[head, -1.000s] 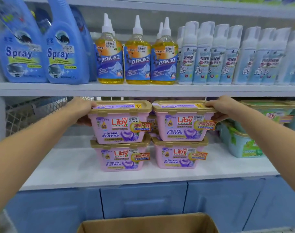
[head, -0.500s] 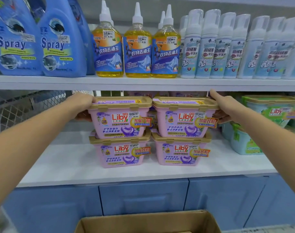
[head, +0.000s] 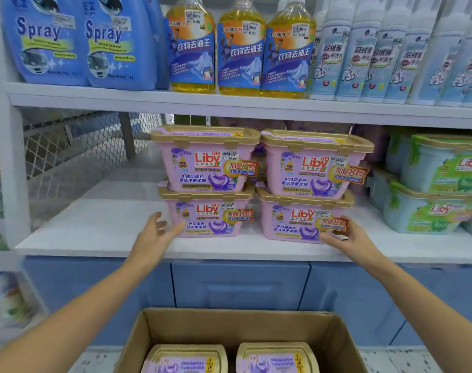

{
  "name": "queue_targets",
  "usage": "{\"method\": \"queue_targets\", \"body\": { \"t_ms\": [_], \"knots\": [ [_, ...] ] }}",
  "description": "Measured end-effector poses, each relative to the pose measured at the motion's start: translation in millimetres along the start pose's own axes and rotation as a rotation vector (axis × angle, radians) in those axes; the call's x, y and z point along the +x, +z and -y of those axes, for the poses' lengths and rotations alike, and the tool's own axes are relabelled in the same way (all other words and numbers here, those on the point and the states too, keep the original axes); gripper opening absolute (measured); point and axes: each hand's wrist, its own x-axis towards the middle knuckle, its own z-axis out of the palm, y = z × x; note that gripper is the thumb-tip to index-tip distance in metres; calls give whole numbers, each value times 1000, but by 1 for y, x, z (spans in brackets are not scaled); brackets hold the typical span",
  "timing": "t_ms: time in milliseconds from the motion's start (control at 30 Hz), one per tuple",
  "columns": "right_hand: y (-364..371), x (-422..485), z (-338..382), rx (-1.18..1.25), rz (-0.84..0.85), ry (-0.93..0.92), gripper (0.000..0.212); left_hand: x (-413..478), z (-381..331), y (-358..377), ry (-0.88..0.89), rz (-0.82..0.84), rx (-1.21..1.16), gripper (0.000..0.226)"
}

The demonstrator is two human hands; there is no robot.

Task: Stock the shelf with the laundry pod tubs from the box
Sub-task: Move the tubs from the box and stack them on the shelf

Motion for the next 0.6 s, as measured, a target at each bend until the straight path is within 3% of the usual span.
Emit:
{"method": "queue_targets", "body": {
  "t_ms": [67,233,600],
  "knots": [
    [7,5,1,-8,-36,1,40,4,1,8,12,11,121,112],
    [17,12,4,-39,-138,-15,41,19,1,31,88,-179,283,69],
    [43,17,15,-78,-149,-19,37,47,26,6,188,-301,416,56]
  ]
}}
